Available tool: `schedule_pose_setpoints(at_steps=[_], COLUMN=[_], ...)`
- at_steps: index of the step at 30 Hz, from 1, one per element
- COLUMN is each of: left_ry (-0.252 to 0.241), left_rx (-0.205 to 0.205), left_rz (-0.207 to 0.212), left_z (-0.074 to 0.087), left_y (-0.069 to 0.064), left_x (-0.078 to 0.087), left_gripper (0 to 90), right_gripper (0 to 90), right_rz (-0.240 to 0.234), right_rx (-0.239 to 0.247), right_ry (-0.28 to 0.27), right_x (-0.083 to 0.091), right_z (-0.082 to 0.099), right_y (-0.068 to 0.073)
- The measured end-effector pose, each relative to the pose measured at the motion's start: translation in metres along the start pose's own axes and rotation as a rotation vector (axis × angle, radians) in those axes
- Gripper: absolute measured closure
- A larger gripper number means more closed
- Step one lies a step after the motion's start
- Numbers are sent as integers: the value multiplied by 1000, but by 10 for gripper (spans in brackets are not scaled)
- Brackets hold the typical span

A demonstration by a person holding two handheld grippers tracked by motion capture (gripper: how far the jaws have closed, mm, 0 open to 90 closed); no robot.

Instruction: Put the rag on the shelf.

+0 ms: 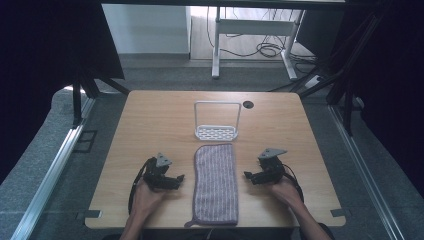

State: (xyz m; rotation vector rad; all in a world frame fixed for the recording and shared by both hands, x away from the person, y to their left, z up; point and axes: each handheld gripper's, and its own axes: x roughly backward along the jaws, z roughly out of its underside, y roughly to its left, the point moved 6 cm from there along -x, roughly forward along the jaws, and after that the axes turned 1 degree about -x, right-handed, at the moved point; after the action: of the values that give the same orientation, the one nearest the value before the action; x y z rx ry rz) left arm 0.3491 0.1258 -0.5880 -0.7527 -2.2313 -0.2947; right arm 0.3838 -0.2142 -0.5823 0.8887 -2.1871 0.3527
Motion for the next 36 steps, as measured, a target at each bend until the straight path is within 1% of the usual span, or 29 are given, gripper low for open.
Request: schedule_pose_setpoints(at_steps=[1,3,4,7,11,13,14,16,18,19,20,21,22,23,24,27,28,29,30,31,32,36], left_ry=[-2,-3,-2,-7,-12,-9,-9,-7,-15,-20,-20,-31,-31,-40,-40,-43,-43,-46,-47,-47,-48,-49], left_rx=[-2,2,4,-3,-9,-22,-22,-39,-46,-50,-50,-54,-54,-58,-65,-82,-82,-92,-96,-96,-112,-126], left_rz=[3,7,11,19,37,34,34,36,39,44,44,47,47,60,61,63,63,67,70,70,65,60], left_z=[-1,-2,-2,-5,-10,-12,-12,-16,-21,-24,-24,-30,-30,-36,-40,-50,-50,-56,-60,-60,-66,-76], left_y=[0,0,-1,-1,-3,-3,-3,-4,-4,-4,-4,-5,-5,-5,-6,-6,-6,-7,-8,-8,-9,-8], left_x=[0,-1,-1,1,2,2,2,2,1,1,1,0,0,-2,-3,-7,-7,-11,-12,-12,-17,-26], left_gripper=[128,139,146,161,175,188,194,202,213,221,226,231,238,248,257,280,284,289,297,302,308,350], right_gripper=[134,134,135,134,134,136,136,158,195,211,211,256,269,284,297,304,304,314,319,325,342,398], right_rz=[-5,-37,-43,-37,-44,-44,-44,-41,-35,-40,-38,-45,-40,-38,-41,-42,-42,-45,-50,-49,-50,-57], right_rx=[-12,-43,-50,-44,-56,-61,-61,-66,-68,-70,-74,-74,-70,-68,-70,-65,-65,-60,-62,-59,-58,-61], right_ry=[4,-3,-5,0,-4,-2,-2,-6,-12,-16,-15,-15,-11,-11,-8,-10,-10,-9,-12,-16,-19,-26], right_x=[0,1,1,3,4,5,5,6,7,7,7,7,7,6,5,2,2,0,-1,-2,-3,-8], right_z=[-1,-3,-3,-5,-9,-11,-11,-14,-18,-19,-21,-23,-25,-27,-30,-37,-37,-42,-44,-47,-49,-59], right_y=[1,2,3,4,3,2,2,-1,-3,-3,-3,-3,-3,-3,-3,-1,-1,0,1,1,1,2])
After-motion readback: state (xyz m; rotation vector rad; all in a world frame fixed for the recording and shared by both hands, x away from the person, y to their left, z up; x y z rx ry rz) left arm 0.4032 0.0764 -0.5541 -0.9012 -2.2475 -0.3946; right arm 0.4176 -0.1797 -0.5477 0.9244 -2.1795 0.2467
